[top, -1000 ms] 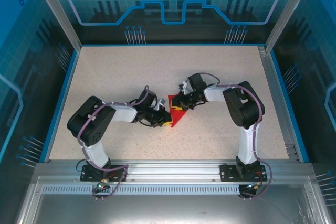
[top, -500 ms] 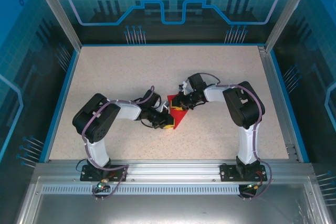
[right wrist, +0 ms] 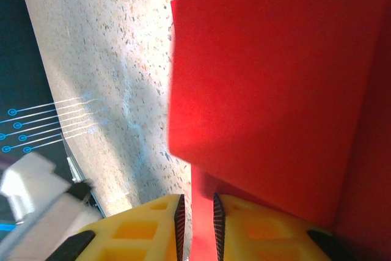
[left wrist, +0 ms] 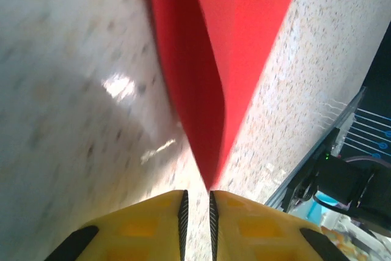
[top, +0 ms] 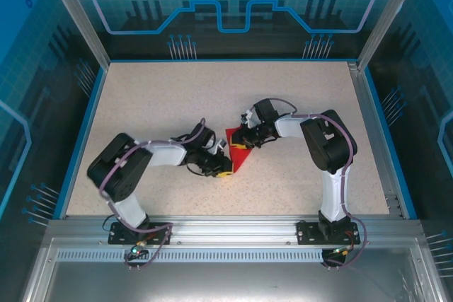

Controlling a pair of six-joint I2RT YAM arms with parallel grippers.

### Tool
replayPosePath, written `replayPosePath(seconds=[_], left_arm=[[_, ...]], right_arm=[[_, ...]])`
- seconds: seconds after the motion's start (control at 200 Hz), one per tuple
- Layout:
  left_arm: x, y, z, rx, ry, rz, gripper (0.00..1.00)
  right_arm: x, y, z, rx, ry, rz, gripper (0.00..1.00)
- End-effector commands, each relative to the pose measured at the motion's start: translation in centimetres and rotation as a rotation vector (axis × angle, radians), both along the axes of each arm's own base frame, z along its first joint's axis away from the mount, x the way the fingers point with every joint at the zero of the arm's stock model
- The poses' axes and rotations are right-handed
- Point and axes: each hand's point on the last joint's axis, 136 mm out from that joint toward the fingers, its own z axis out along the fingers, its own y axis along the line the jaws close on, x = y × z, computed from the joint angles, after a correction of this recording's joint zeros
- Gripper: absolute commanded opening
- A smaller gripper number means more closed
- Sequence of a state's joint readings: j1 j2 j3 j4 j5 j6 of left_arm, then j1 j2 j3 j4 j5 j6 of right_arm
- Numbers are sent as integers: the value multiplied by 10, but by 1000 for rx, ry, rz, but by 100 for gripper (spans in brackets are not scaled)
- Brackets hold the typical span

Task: Fold a paper plane with a square sheet of paper (pick it up from the middle)
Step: Fourth fold the wing at the center of the table.

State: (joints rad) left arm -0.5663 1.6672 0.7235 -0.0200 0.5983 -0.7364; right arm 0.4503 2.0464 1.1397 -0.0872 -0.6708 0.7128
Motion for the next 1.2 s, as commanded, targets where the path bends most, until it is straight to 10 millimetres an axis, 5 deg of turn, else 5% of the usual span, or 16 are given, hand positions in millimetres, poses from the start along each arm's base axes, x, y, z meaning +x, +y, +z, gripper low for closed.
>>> replayPosePath(seconds=[0.0,0.185,0.525,0.78,1.195], left_arm=[[7,26,9,86,-67,169,24],[19,49,17,158,-101,329,24],[55,-23,57,-70,-138,215,22],[68,-35,31,-75,-110,240,20],[54,-29,-7,-19,-46,214,20]], right_arm=[[-33,-28,-54,-159,166,-25,23],[-33,-29,-53,-163,166,-25,23],[-36,-31,-57,-175,176,-29,23],[-34,-31,-56,-172,174,-26,22],[-35,-32,-59,-171,185,-25,22]])
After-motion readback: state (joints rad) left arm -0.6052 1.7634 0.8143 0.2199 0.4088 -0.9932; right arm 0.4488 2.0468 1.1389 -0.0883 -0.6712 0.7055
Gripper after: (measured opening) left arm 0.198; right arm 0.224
